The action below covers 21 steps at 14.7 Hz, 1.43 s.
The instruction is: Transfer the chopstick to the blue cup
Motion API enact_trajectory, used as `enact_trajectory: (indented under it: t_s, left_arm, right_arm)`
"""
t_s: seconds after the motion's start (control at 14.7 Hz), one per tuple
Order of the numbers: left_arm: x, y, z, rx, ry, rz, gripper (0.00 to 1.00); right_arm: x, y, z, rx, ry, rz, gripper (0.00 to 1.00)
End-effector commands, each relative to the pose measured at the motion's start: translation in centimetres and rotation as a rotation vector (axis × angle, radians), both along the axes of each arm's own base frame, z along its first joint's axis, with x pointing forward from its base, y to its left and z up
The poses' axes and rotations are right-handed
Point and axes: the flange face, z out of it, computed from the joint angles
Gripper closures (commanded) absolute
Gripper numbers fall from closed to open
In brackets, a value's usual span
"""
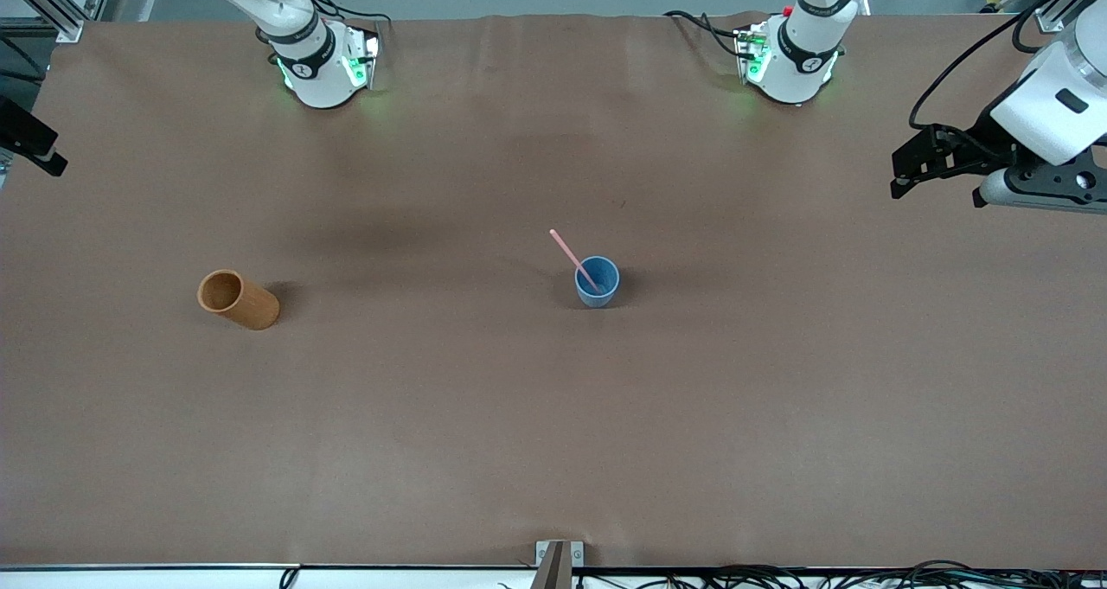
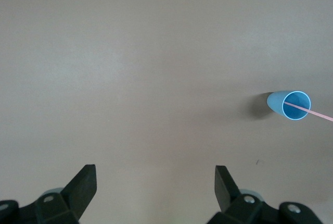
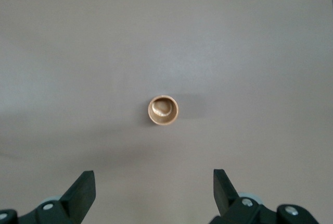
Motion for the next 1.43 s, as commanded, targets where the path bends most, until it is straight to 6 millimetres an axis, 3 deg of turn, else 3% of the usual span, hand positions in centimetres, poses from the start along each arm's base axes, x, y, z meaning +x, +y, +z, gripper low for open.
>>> enact_trajectory:
  t_s: [0.0, 0.2, 1.36]
  left_arm:
    - [0.2, 0.1, 0.5, -0.012, 0.0, -0.002, 0.0]
    - [0.2, 0.1, 0.5, -0.011, 0.0, -0.002, 0.0]
    - [0.2, 0.0, 0.5, -0.011, 0.0, -0.005, 0.0]
  right_arm:
    - [-0.1, -0.5, -0.6, 0.029, 0.071, 0.038, 0.0]
    - [-0.2, -0.4, -1.4, 0.047, 0.09, 0.059, 0.0]
    - [0.4, 1.0, -1.3, 0.057, 0.062, 0.104, 0.0]
